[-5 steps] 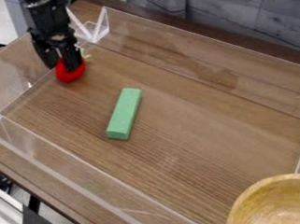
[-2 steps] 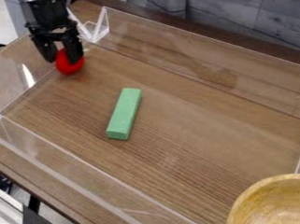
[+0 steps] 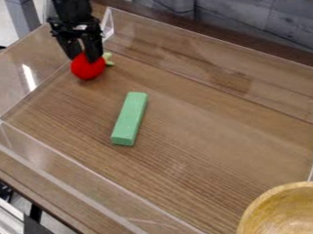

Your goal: Move the red fruit to the right

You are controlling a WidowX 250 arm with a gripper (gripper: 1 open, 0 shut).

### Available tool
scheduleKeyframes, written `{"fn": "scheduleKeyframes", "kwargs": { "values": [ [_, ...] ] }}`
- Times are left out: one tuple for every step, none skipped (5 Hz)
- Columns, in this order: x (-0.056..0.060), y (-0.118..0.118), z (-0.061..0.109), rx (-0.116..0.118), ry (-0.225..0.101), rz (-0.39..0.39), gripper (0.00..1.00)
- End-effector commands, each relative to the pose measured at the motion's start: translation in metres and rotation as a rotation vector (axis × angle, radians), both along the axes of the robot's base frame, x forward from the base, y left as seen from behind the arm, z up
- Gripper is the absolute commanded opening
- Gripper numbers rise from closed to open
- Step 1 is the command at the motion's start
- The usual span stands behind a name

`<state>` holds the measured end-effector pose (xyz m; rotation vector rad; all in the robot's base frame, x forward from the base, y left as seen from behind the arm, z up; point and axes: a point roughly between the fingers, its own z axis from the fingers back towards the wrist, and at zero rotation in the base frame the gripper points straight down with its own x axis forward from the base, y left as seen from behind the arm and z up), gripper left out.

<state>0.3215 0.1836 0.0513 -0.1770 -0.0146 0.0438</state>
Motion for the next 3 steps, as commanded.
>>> {"fn": "scheduleKeyframes", "kwargs": {
  "values": [
    [0.012, -0.016, 0.049, 0.008, -0.082, -0.023, 0.00],
    [0.022, -0.041, 0.084, -0.016, -0.129, -0.062, 0.00],
    [0.034, -0.075, 0.091, -0.054, -0.152, -0.132, 0.00]
  ]
}}
